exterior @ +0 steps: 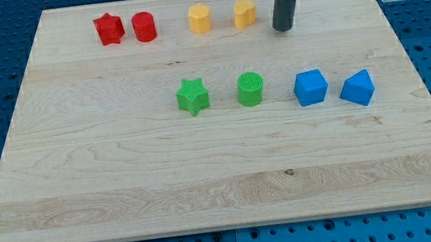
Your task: Move the yellow heart top right to the yellow hexagon
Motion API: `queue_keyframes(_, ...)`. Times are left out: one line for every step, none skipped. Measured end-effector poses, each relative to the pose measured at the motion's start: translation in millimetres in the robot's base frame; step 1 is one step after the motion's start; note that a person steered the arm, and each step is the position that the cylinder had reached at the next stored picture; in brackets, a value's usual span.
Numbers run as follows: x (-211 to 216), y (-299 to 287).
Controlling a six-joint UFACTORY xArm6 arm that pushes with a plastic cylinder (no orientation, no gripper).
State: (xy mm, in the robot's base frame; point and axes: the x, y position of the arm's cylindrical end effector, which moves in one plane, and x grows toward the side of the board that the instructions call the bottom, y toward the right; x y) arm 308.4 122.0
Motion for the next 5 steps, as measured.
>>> queue_keyframes(0.0,0.0)
queue_keyframes(-7.0,0.0)
queue_keyframes(-17.4,-5.9)
queue_keyframes(-19.0,-21.5)
queue_keyframes(-19.0,-33.5)
